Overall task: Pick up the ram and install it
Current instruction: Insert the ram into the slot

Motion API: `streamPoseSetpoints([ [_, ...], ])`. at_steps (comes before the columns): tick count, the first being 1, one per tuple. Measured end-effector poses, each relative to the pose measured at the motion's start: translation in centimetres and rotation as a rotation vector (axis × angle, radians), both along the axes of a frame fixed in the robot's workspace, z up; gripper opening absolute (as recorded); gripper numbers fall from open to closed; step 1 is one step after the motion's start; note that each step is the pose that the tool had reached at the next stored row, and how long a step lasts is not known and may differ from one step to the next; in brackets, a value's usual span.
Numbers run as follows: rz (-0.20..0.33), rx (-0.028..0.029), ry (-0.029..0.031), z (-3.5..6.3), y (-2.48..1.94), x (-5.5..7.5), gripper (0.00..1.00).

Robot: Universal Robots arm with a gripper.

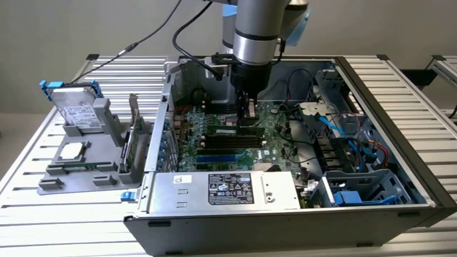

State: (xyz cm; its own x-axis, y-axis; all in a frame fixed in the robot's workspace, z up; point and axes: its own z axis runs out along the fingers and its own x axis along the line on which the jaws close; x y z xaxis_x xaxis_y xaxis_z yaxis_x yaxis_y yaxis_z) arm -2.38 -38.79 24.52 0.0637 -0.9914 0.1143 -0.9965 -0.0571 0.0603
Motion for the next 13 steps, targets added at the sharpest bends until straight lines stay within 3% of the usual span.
streamPoseSetpoints([
  [4, 0.001, -0.0058, -0.0107, -0.02, 0.20, -0.6, 0.14],
  [9, 0.007, -0.0176, -0.0191, -0.15, 0.38, -1.1, 0.14],
  [13, 0.016, -0.0266, -0.0351, -0.38, 0.54, -1.3, 0.14],
])
